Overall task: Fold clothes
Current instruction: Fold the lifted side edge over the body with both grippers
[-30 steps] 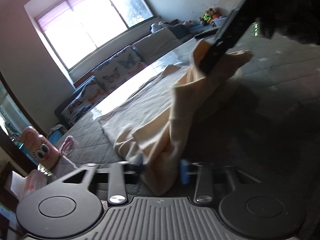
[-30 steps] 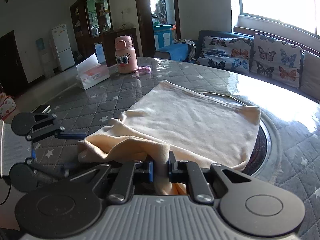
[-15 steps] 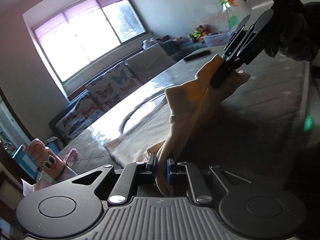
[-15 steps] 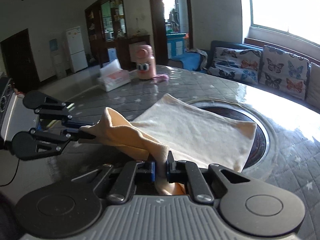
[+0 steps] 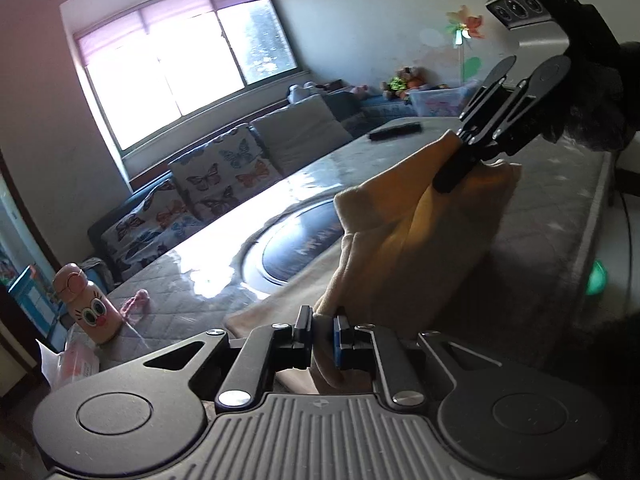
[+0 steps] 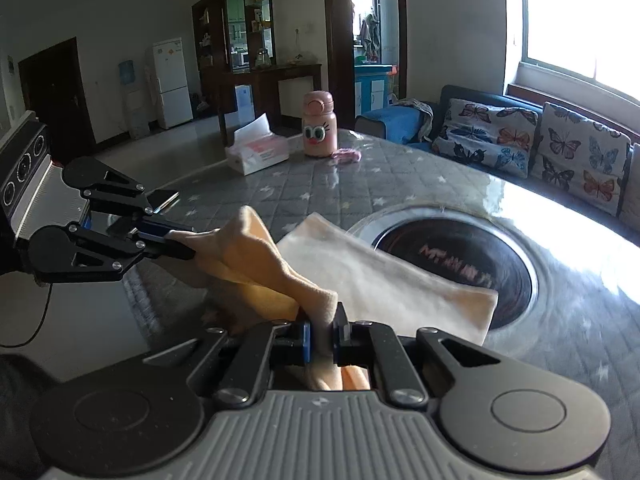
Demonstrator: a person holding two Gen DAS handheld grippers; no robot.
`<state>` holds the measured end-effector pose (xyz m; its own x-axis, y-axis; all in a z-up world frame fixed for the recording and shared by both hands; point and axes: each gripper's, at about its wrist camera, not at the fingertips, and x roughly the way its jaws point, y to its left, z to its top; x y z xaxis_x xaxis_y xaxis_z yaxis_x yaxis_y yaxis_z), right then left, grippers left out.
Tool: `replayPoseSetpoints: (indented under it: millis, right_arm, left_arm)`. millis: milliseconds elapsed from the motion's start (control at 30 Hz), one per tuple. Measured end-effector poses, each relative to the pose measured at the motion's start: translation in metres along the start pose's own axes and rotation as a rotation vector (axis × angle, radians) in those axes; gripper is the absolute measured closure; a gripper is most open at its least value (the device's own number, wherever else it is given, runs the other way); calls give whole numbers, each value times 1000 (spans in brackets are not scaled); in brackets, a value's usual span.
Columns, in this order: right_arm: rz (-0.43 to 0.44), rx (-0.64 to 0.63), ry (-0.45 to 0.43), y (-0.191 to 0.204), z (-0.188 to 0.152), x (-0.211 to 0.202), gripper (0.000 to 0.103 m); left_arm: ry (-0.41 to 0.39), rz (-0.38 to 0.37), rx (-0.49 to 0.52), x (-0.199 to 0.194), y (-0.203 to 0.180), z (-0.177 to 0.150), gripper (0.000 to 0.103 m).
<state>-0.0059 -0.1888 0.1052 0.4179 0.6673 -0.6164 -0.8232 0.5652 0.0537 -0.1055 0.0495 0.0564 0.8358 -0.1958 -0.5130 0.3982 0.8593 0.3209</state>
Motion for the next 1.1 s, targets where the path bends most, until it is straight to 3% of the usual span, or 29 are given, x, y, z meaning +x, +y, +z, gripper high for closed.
replayPoseSetpoints:
  millis: [300,467,533,700,767,900,1100]
  right_arm:
    - [-39,15,57,-61,51,85,95]
    - [-85,118,121,-93,42,150,92]
    - [-99,162,126,-102,32,163,81]
    - [-133,255,70,-119,14,143,77]
    - [-137,269,67,-122,6,128,68]
    - [-162,278,99,-124,-12,107,68]
    - [-170,305,109,-126,-25,101,68]
  left_arm:
    - [100,15,-105,101,60,17,91]
    - [192,90,-146,153,70,-2,88]
    - [208,114,-170,159,72,-10,88]
    - [196,160,-193,150,79,-13,87]
    - [177,154,-210,144,81,-9,86]
    - [137,128,-189,134,72,1,72]
    - [114,108,-155,132,58,14,70]
